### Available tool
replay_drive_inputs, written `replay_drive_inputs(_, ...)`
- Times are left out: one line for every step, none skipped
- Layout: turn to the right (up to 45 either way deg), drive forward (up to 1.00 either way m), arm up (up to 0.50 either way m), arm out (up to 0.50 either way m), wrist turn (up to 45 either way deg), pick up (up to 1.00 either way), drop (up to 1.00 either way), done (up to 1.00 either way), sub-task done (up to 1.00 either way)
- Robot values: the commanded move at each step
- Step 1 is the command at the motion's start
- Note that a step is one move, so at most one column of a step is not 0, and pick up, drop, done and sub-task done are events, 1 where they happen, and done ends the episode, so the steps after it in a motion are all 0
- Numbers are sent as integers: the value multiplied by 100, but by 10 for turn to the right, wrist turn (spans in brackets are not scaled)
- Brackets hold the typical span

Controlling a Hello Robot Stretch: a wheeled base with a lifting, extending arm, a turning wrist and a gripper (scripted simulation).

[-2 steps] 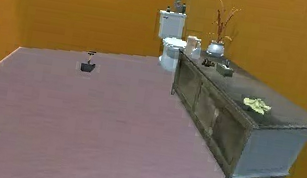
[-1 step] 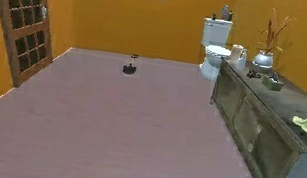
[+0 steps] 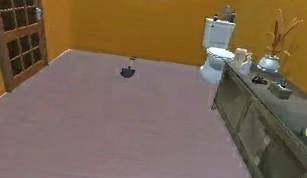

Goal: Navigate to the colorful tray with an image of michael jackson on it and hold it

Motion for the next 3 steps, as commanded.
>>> replay_drive_inputs(450, 0, 0, 0, 0, 0, 0, 0, 0)
replay_drive_inputs(360, 0, 0, 0, 0, 0, 0, 0, 0)
replay_drive_inputs(0, 20, 0, 0, 0, 0, 0, 0, 0)
